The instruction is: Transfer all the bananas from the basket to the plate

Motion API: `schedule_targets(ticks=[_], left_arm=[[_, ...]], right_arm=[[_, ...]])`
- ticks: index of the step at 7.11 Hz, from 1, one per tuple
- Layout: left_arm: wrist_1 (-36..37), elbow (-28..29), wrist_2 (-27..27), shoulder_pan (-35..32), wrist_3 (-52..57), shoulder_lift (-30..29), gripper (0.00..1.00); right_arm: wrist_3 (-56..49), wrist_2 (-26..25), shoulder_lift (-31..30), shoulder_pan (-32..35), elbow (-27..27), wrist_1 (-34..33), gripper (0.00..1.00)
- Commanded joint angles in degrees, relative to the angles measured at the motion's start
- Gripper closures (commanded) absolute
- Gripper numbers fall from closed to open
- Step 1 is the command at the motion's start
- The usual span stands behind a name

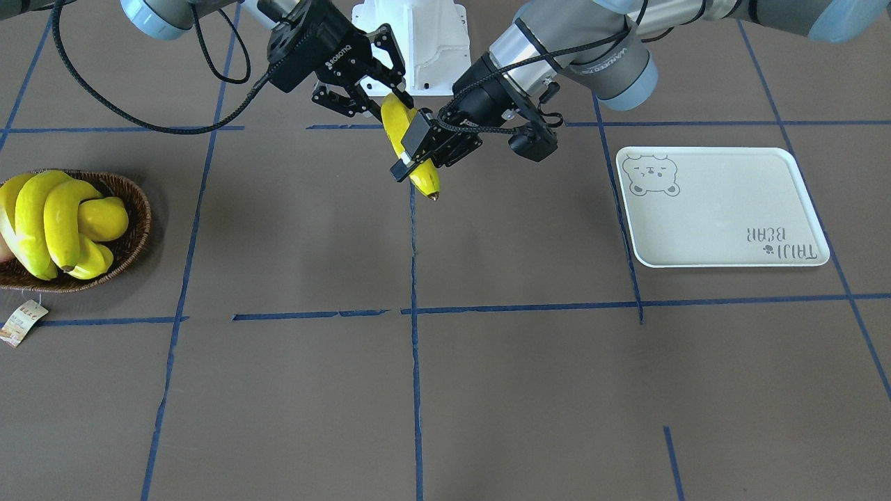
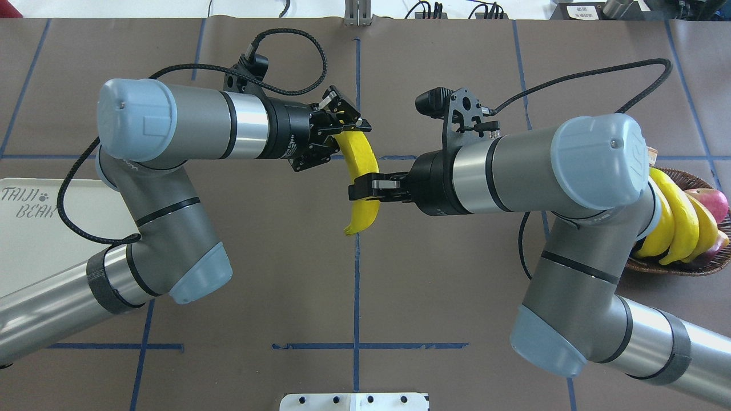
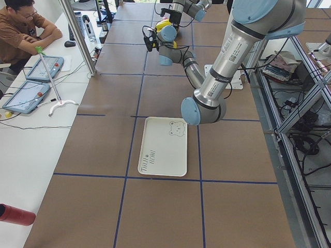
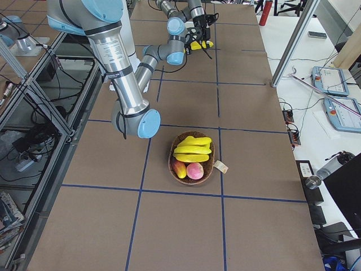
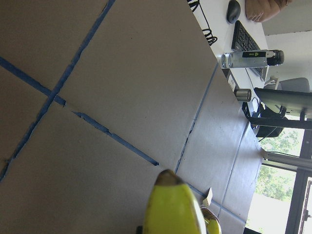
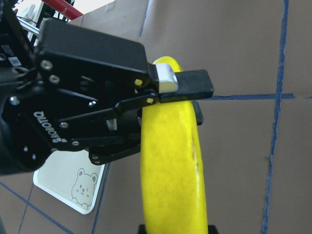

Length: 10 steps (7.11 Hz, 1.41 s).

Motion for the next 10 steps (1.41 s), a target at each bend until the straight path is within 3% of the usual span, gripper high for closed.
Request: schedule_targets(ticks=[1,4,6,7,10], left_arm=[[-0.04,-0.16,-0.13,-0.13,-0.09,0.04,1.0],[0.74,0.02,-0.56,-0.13,0.69,0.48,1.0],[11.05,-0.76,-11.49,-6.07,9.33,3.89,1.0],[13.73,-3.29,-12.34,-8.28,15.4,8.35,1.0],[14.11,-6.31,-12.08,-14.44,33.13,26.87,1.0]], right_arm=[[0.0,0.06,0.38,0.0,1.01,-0.1,0.0],[0.0,0.76,-0.24,0.7,2.06,-0.89,0.0],[-0.61,7.05,-3.65,6.64,2.77,-2.37,0.0],[-0.79,10.05,-5.06,10.24,2.69,-3.69,0.0],[-5.24,10.43,-9.89,14.76,2.43,-10.03,0.0]])
